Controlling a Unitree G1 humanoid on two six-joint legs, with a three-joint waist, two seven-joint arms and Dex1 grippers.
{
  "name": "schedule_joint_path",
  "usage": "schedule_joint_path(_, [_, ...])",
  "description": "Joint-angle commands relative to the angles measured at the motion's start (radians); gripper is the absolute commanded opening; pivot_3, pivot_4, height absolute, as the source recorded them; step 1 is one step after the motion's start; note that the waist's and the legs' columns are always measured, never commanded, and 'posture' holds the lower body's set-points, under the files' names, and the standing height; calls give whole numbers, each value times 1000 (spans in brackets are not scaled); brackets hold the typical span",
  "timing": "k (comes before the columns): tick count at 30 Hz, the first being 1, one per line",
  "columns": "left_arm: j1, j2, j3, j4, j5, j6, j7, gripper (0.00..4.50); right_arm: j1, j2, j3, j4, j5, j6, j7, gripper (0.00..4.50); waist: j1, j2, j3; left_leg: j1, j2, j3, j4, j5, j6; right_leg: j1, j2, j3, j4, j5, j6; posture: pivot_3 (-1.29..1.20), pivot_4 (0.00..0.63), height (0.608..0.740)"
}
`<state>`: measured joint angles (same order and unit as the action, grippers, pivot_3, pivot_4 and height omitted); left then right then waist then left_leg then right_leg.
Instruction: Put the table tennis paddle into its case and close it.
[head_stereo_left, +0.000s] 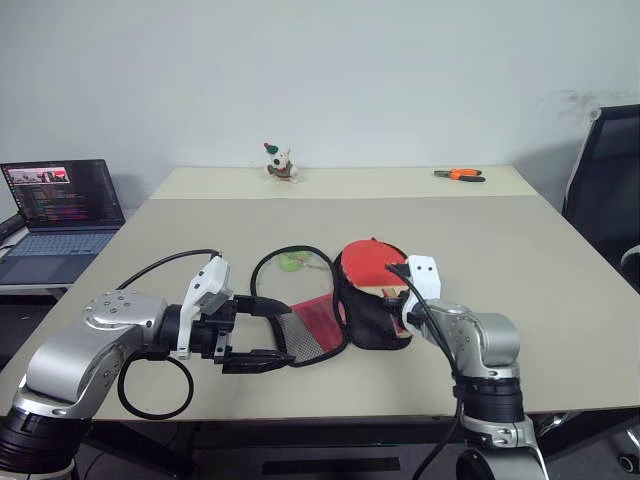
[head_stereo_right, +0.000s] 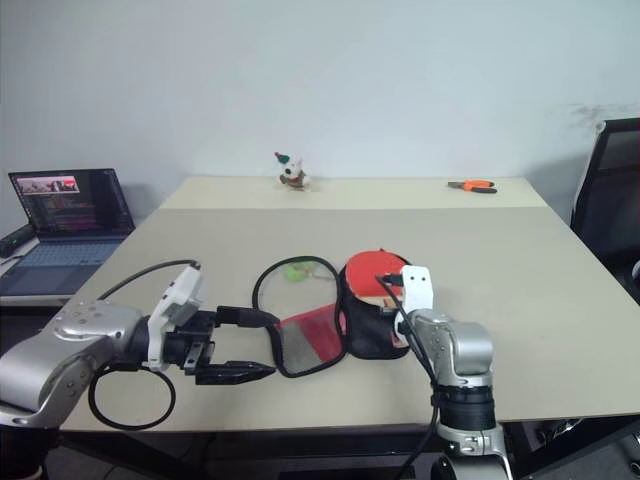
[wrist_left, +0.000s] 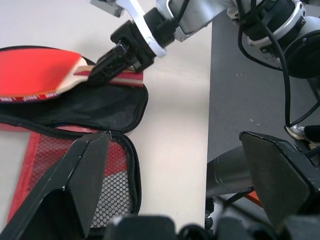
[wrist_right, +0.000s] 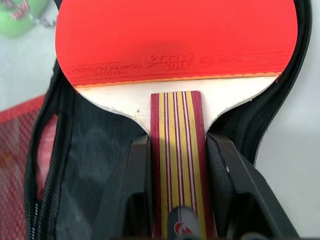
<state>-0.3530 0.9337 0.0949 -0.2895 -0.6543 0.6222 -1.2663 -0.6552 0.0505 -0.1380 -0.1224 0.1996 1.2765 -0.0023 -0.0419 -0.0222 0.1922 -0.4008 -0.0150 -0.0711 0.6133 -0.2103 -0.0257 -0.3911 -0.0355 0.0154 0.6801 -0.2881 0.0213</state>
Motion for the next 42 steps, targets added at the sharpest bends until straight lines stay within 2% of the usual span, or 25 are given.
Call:
schedule_joint_path(1, [-15, 6, 14, -27, -12, -4, 5, 4500, -11, 12, 21, -56, 8, -18, -2, 2612, 0, 0, 0, 0, 0, 0, 0, 0, 0, 0, 0, 0, 0, 0, 0, 0, 150, 740])
schedule_joint_path(6, [-9, 4, 15, -22, -9, -10, 8, 4500, -9, -12, 65, -114, 1, -11, 9, 4414, 0, 0, 0, 0, 0, 0, 0, 0, 0, 0, 0, 0, 0, 0, 0, 0, 150, 740])
schedule_joint_path(10, [8, 0, 25, -9, -2, -22, 18, 4500, -29, -83, 90, -245, 87, 43, 119, 4464, 0, 0, 0, 0, 0, 0, 0, 0, 0, 0, 0, 0, 0, 0, 0, 0, 150, 740])
schedule_joint_path(15, [15, -26, 38, 50, 35, -28, 100, 4500, -51, -232, 64, -383, 268, 119, 336, 4464, 1, 0, 0, 0, 1, -1, 0, 0, 0, 0, 0, 0, 0, 0, 0, 0, 150, 740])
schedule_joint_path(20, [-7, -87, 12, 192, 172, -88, 266, 4500, -54, -520, 38, -415, 411, 64, 599, 4464, 7, 0, 0, 1, 0, -1, 0, 0, 0, 2, 0, -1, -1, 0, 0, 0, 150, 740])
schedule_joint_path(23, [-13, -89, -7, 259, 223, -106, 279, 4500, -56, -666, -10, -410, 501, 34, 742, 4464, 9, 0, 0, 0, 0, -1, 0, 0, 0, 2, 0, -2, -2, 0, 0, 0, 150, 740])
schedule_joint_path(26, [-32, -86, -22, 319, 262, -111, 287, 3576, -39, -769, -10, -391, 522, -19, 813, 4500, 9, -1, 0, 0, 1, -1, 0, 0, 0, 1, 0, -2, -2, 0, 0, 0, 150, 740])
schedule_joint_path(28, [-46, -82, -40, 367, 308, -134, 296, 2767, -34, -802, 2, -371, 512, -53, 822, 4500, 8, -1, 0, 0, 1, 0, 0, 0, 0, 1, 0, -2, -2, 0, 0, 0, 150, 740])
schedule_joint_path(35, [-116, -146, -83, 521, 379, -163, 315, 177, -17, -827, 22, -355, 507, -113, 810, 4500, 12, -1, 0, 0, 1, 0, 1, 0, 0, 2, 0, -1, -2, 0, 0, 0, 150, 740])
schedule_joint_path(36, [-124, -156, -85, 536, 385, -172, 313, 32, -12, -832, 25, -359, 509, -117, 813, 4500, 12, -1, 0, 0, 1, 0, 1, 0, 0, 1, -1, -1, -2, 0, 0, 0, 150, 740])
schedule_joint_path(42, [-210, -233, -119, 697, 440, -255, 325, 32, 17, -870, 16, -389, 558, -134, 865, 4500, 13, -2, 1, -1, 0, -1, 1, 0, 0, 1, -1, -2, -2, 0, 0, 0, 150, 740])
